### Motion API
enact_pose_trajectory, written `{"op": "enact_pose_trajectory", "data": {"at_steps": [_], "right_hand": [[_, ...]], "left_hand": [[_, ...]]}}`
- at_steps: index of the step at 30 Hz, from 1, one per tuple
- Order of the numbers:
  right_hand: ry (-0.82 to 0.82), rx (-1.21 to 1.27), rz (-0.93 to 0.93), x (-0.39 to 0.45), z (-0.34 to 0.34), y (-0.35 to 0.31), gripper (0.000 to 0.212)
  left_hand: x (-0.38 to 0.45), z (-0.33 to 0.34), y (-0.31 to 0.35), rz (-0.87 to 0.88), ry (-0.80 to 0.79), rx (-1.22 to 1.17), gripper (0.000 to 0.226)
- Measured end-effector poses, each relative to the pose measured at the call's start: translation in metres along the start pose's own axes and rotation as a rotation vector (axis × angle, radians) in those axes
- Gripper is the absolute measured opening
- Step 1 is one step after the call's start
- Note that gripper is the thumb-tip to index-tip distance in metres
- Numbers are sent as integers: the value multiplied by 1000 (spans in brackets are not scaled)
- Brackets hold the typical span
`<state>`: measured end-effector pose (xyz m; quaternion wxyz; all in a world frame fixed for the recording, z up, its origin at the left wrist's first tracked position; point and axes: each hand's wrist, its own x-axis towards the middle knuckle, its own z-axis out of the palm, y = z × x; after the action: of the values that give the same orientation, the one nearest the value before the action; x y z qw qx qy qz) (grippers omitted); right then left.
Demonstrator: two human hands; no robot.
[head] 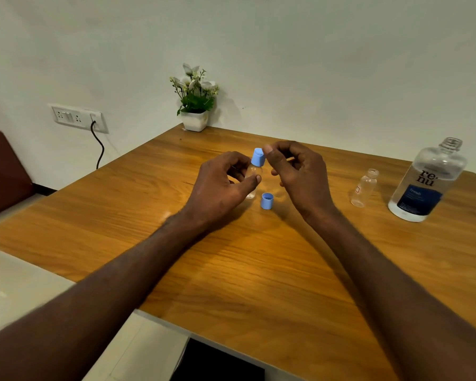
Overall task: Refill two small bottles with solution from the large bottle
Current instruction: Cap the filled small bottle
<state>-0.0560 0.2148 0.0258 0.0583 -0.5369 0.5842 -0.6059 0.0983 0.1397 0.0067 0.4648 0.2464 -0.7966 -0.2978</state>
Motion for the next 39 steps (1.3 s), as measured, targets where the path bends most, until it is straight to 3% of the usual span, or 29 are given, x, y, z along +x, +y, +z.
{"op": "enact_pose_trajectory", "data": {"at_steps": [12, 17, 21, 26, 30, 35, 39], "right_hand": [[-63, 24, 29, 2, 1, 4, 30], [-64, -1, -5, 1, 2, 5, 17], [-61, 67, 18, 1, 1, 4, 28], [-72, 7, -14, 1, 4, 4, 16], [-66, 56, 47, 2, 3, 2, 28], [-62, 9, 21, 0, 4, 6, 19], [-10, 34, 15, 1, 3, 2, 35]], "left_hand": [[0, 1, 0, 14, 3, 4, 25], [0, 1, 1, 2, -5, 5, 27], [0, 1, 2, 13, -5, 9, 27], [-1, 1, 1, 12, -10, 11, 26], [-1, 0, 1, 22, -25, 14, 24], [-2, -2, 3, 20, -23, 12, 23], [-1, -2, 4, 24, -23, 9, 23]]}}
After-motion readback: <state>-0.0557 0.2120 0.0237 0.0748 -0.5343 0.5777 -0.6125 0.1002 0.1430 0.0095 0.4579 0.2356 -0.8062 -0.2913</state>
